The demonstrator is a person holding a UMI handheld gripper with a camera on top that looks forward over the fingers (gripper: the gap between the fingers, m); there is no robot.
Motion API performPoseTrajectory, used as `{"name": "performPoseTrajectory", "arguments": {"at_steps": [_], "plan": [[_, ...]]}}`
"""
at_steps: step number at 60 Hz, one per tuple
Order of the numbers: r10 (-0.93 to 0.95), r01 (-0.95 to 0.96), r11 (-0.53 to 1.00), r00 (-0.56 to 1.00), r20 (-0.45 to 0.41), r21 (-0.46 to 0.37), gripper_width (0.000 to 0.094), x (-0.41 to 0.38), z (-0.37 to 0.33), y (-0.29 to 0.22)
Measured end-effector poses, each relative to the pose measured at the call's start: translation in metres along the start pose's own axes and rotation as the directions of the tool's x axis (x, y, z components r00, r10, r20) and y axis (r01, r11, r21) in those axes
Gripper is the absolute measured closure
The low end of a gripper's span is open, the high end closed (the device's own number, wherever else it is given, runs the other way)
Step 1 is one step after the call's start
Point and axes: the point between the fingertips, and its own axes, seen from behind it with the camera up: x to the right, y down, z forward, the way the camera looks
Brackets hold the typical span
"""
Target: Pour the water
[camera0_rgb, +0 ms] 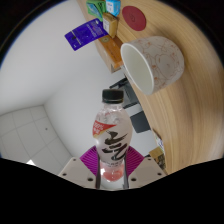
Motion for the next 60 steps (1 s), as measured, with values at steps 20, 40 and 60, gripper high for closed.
{"name": "performPoseTrajectory", "arguments": {"at_steps": [20,40,60], "plan": [[-0.194,0.186,0.979,0.975,-0.109,-0.081,0.0624,0.005,-0.001,-0.009],[-0.967,0.969,0.218,0.199,-0.157,-0.115,0.0620,-0.136,-0.008,-0.068],[-0.827,0.858,-0.377,-0.482,-0.291,-0.349,0.0623,-0.084,-0.043,-0.223]]}}
